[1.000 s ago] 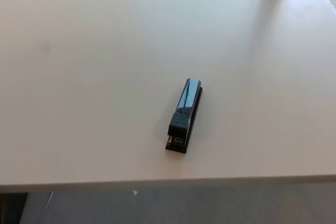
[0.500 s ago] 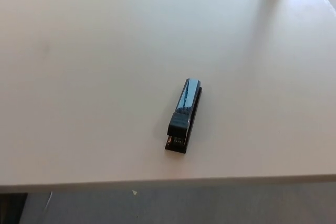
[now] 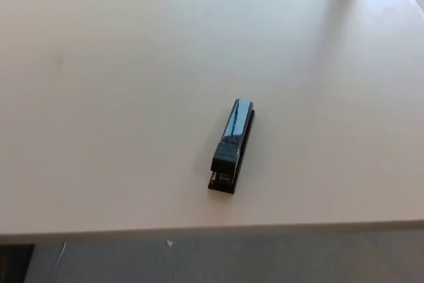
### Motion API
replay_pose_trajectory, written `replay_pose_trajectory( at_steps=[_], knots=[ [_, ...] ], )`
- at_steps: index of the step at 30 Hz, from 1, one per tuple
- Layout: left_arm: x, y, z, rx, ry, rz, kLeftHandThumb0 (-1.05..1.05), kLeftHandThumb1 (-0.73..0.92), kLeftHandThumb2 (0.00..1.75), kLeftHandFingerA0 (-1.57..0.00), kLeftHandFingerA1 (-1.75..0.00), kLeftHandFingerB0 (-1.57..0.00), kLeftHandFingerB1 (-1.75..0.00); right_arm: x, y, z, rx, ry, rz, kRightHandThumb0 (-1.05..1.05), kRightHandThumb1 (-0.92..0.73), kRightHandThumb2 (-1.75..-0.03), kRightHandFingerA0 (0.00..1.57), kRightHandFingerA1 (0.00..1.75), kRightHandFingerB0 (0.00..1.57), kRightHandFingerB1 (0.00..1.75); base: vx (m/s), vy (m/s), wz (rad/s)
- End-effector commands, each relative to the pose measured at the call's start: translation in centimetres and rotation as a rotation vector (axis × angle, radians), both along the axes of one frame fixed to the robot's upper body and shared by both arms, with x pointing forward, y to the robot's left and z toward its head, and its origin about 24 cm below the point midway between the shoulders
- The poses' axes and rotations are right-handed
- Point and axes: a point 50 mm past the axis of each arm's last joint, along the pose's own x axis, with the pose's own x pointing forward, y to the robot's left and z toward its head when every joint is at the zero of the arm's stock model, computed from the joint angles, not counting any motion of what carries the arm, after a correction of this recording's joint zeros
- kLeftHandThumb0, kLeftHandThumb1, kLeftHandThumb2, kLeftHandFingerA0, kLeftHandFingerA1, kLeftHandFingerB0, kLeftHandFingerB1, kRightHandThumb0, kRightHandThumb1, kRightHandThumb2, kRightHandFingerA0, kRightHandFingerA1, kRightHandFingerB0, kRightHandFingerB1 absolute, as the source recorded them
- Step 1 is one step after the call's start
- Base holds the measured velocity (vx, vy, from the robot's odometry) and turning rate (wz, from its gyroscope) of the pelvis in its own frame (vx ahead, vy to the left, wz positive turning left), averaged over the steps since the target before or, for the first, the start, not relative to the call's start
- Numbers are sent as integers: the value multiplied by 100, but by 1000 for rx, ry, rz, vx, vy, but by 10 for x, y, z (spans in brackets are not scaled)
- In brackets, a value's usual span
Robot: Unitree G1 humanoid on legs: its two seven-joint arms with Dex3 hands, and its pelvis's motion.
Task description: The robot uses its right hand to press on the stapler that is in the middle of the desk
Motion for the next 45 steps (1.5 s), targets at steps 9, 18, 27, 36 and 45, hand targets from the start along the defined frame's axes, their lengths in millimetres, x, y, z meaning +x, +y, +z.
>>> replay_pose_trajectory(
  at_steps=[9, 18, 27, 36, 45],
  knots=[
    [-1, 3, -1, 8, 13, 19, -80, 92, 71, -6, -34, -7, -30, 38, -51, 136, -508, -567, -134, -68, -73, -111, 72, 116, 66, 99, 0, 0, 0],
    [4, 5, 1, -1, -18, 17, -79, 92, 73, -5, -33, -4, -30, 38, -34, 190, -707, -853, -216, -66, -88, -65, 49, 163, 41, 126, 0, 0, 0],
    [12, 6, 1, 22, -12, 0, -83, 92, 70, -7, -33, -6, -28, 57, 26, 252, -801, -1118, 26, -62, -75, -112, 78, 119, 62, 96, 0, 0, 0],
    [19, 7, 4, 29, -39, -19, -83, 92, 72, -8, -37, -6, -30, 79, 111, 295, -687, -1377, 436, -61, -86, -61, 43, 163, 33, 131, 0, 0, 0],
    [19, 10, 5, 28, -29, -36, -83, 92, 72, -8, -35, -8, -30, 104, 172, 306, -464, -1463, 702, -58, -69, -112, 102, 129, 77, 117, 0, 0, 0]
  ],
)
